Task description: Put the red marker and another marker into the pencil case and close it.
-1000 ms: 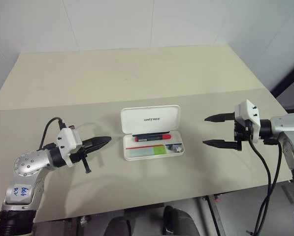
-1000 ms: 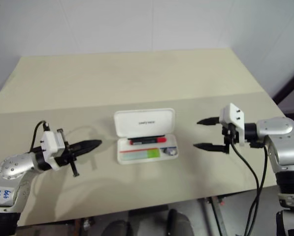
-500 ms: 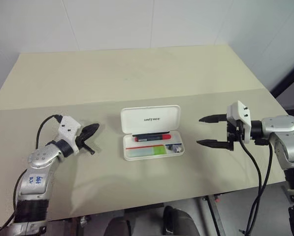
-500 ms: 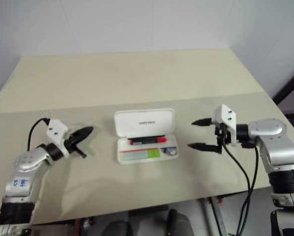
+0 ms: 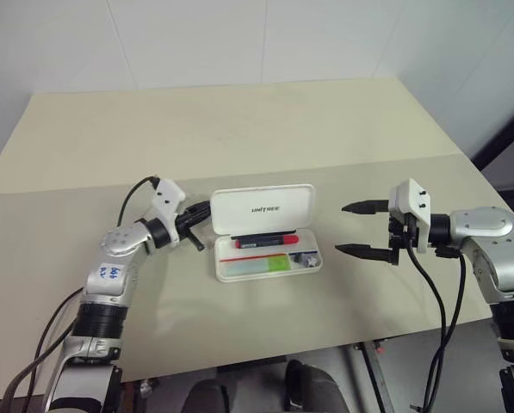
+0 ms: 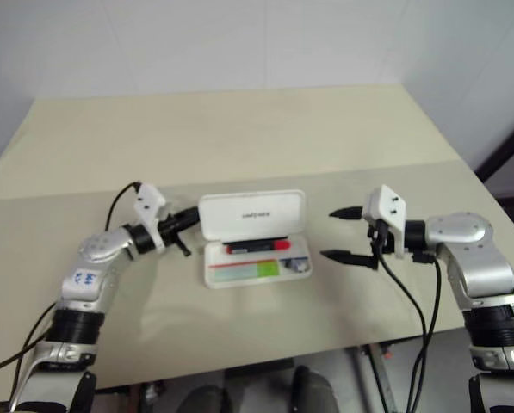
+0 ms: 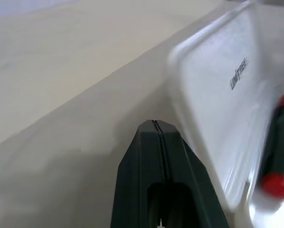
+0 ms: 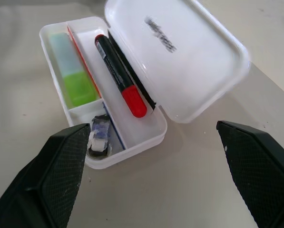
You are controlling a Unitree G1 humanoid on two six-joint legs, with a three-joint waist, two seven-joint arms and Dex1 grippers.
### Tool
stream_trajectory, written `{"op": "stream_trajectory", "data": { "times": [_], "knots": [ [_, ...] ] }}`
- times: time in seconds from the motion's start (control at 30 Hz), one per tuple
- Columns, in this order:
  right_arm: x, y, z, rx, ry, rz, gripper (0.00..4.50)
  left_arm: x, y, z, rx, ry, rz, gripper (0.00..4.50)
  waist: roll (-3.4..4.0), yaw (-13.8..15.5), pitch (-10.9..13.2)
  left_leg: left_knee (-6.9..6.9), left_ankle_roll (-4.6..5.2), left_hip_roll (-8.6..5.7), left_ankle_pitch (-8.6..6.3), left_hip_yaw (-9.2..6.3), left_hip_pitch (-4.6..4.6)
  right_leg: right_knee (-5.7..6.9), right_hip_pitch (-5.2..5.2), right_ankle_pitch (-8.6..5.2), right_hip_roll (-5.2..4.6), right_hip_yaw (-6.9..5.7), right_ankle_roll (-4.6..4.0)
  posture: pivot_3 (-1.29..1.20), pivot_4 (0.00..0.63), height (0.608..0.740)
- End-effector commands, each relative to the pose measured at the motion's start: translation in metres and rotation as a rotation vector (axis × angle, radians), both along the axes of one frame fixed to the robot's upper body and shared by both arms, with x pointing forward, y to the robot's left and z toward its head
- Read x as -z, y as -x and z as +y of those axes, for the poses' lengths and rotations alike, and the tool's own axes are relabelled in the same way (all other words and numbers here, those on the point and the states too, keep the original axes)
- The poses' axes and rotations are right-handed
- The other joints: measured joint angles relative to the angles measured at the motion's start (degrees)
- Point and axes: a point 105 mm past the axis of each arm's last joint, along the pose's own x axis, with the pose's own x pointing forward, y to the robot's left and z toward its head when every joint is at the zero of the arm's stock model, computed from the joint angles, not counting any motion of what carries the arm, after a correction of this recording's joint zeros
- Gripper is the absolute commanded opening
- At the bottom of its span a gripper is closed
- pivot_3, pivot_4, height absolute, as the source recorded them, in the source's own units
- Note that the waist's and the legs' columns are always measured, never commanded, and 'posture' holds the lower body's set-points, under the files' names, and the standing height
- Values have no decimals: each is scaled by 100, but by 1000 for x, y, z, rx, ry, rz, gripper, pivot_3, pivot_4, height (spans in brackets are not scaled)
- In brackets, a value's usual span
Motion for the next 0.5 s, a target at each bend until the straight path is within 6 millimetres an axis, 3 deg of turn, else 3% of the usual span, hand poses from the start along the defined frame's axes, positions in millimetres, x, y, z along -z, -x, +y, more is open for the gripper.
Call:
{"op": "stream_trajectory", "data": {
  "times": [0.03, 0.17, 0.3, 0.5],
  "knots": [
    [-15, 3, -2, 1, -18, -64, 4500, -12, 4, -13, 81, 4, -62, 14, 0, -2, 0, 0, 0, 0, 0, 0, 1, 0, 0, 0, 0, 0, 0, 0, 150, 740],
    [-14, 4, -2, 5, -21, -61, 4500, -16, 13, -21, 164, -17, -96, 14, 0, 19, 0, 2, 0, 0, 0, 0, 0, 0, 0, 1, -1, 0, 1, 0, 150, 740],
    [-13, 5, -1, 9, -25, -57, 4500, -12, 32, -28, 312, -162, -176, 14, -1, 21, 0, 4, 0, 0, 0, -1, -1, 0, 0, 1, -1, 0, 2, 0, 150, 740],
    [-22, 5, 5, 6, -89, -66, 4500, -11, 43, -41, 465, -406, -254, 14, 1, 16, 2, 2, 0, 0, 0, 1, 0, 0, 0, 1, -1, 0, 2, 0, 150, 740]
  ]
}}
